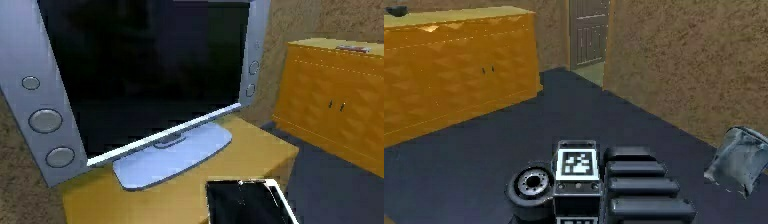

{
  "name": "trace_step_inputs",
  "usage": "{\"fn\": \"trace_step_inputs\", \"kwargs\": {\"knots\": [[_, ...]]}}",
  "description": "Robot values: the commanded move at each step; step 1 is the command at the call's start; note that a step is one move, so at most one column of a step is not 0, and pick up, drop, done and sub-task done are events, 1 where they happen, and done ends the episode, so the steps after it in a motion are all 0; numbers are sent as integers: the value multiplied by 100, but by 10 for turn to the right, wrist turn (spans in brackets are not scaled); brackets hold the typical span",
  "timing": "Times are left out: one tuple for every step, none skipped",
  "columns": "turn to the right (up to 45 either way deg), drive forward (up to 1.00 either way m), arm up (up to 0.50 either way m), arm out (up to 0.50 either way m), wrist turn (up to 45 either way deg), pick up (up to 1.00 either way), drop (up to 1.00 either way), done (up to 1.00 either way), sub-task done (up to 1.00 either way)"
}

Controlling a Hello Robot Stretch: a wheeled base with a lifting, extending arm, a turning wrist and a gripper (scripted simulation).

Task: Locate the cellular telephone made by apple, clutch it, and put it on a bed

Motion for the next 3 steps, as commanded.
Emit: {"fn": "trace_step_inputs", "kwargs": {"knots": [[-450, 0, 0, 0, 0, 0, 0, 0, 0], [-270, 0, 0, 0, 0, 0, 0, 0, 0], [0, 20, 0, 0, 0, 0, 0, 0, 0]]}}
